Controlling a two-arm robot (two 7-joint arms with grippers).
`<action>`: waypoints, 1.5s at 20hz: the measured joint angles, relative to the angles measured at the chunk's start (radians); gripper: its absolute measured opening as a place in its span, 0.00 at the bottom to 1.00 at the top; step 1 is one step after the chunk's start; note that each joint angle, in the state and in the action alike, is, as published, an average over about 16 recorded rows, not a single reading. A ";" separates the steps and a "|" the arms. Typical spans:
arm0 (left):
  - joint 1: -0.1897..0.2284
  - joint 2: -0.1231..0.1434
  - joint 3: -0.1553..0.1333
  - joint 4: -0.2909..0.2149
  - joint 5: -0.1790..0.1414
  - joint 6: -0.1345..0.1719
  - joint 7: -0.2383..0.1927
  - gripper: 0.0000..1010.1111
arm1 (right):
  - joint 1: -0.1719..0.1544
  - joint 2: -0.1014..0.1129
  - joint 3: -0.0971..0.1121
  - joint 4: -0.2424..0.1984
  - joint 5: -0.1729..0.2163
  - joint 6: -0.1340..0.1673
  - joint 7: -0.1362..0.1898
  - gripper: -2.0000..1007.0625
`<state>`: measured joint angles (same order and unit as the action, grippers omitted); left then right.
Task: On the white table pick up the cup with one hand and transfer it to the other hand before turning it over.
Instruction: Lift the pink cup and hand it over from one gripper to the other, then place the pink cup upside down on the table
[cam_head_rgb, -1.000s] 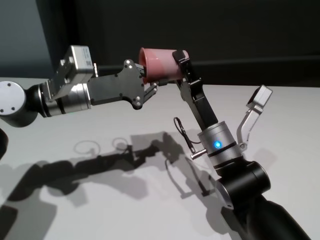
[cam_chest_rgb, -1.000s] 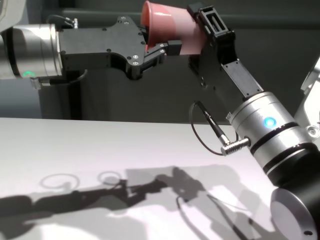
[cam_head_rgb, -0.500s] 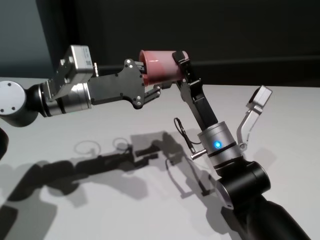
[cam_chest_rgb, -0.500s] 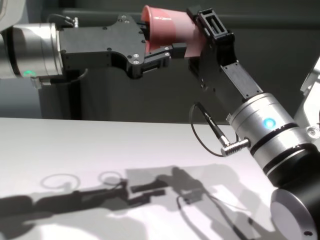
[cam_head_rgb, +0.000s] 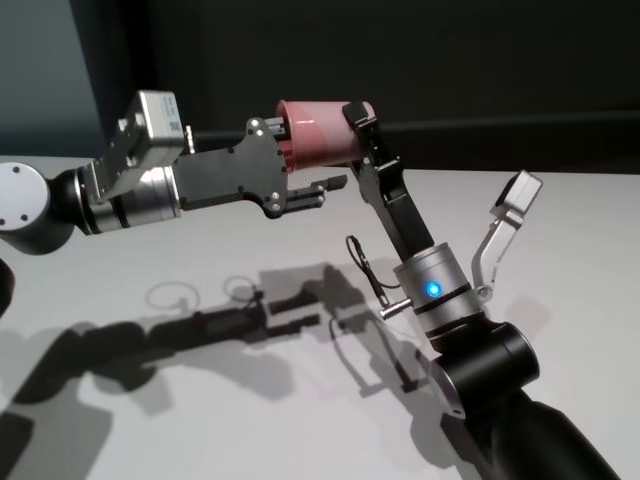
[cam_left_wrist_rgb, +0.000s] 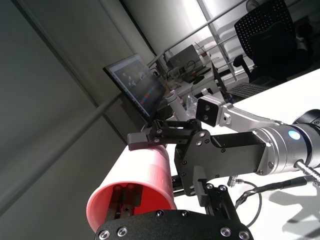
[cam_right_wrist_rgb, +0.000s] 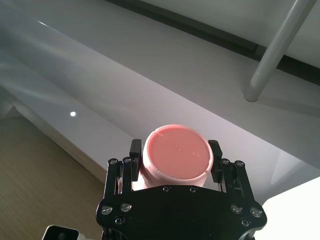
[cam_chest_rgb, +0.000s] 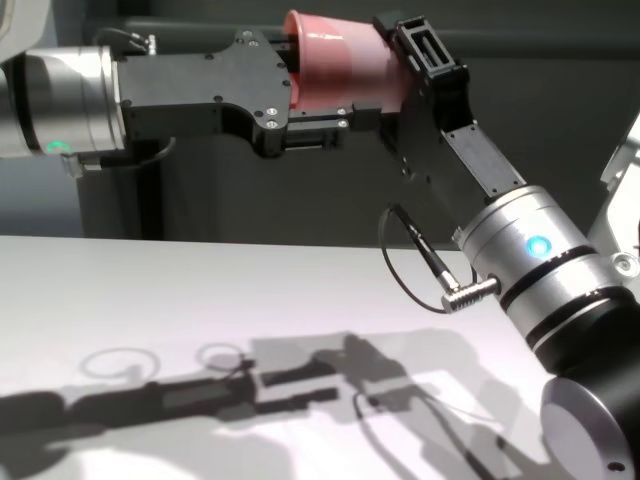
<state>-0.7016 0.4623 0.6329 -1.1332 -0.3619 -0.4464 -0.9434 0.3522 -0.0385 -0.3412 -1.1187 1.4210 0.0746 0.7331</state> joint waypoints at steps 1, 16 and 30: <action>0.000 0.001 0.000 0.001 0.000 -0.001 -0.002 0.63 | 0.000 0.000 0.000 0.000 0.000 0.000 0.000 0.77; 0.022 0.043 -0.013 -0.005 -0.002 -0.023 -0.010 0.97 | 0.000 0.000 0.000 0.000 0.000 0.000 0.002 0.77; 0.170 0.130 -0.104 -0.123 0.039 0.042 0.199 0.99 | 0.000 0.000 0.000 -0.001 0.000 0.000 0.002 0.77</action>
<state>-0.5315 0.5921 0.5292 -1.2557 -0.3228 -0.4042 -0.7447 0.3523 -0.0386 -0.3413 -1.1193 1.4211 0.0747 0.7352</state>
